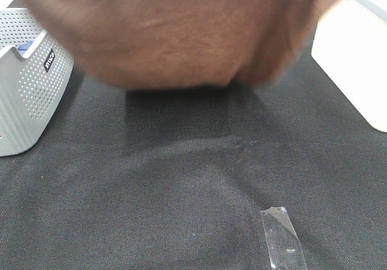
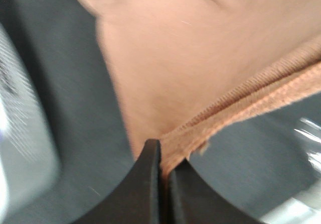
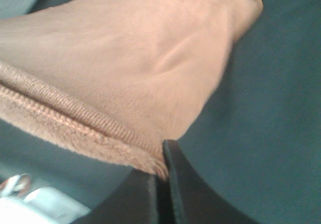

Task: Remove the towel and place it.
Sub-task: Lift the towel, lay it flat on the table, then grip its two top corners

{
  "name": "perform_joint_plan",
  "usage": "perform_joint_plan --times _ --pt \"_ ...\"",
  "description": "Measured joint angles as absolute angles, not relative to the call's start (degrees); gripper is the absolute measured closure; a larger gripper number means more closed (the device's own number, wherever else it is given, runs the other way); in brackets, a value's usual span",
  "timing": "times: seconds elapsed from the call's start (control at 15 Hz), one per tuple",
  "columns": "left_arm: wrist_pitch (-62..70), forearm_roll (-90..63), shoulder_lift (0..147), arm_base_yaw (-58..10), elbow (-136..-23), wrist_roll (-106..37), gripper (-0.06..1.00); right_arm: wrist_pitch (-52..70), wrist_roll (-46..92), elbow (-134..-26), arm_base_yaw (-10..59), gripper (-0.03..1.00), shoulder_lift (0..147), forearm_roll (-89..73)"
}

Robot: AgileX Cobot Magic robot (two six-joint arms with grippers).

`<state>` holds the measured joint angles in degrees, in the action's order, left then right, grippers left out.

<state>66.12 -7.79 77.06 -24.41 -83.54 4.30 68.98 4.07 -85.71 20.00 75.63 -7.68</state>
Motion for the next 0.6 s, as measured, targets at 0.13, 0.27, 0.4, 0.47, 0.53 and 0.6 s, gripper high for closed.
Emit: perform_joint_plan --times 0.13,0.27,0.4,0.47,0.53,0.6 --pt "65.32 -12.89 65.72 -24.69 -71.68 6.13 0.94 68.70 2.18 -74.48 20.11 0.96 65.55 -11.63" --pt "64.40 -16.90 59.70 -24.69 -64.00 6.65 0.94 68.53 0.00 -66.86 20.11 0.96 59.70 -13.58" --pt "64.23 -19.94 55.63 -24.69 -58.10 6.76 0.94 68.41 -0.97 -60.28 20.11 0.96 55.29 -14.90" --pt "64.17 -21.72 53.51 -24.69 -54.32 6.76 0.94 68.41 -1.20 -58.61 20.11 0.96 54.37 -15.41" --pt "64.11 -23.20 52.14 -24.69 -51.05 7.28 0.94 68.41 -1.78 -55.86 20.11 0.96 52.94 -15.93" --pt "64.00 -24.92 51.05 -24.64 -48.13 7.68 0.94 68.41 -2.35 -53.00 20.11 0.96 51.97 -16.39"
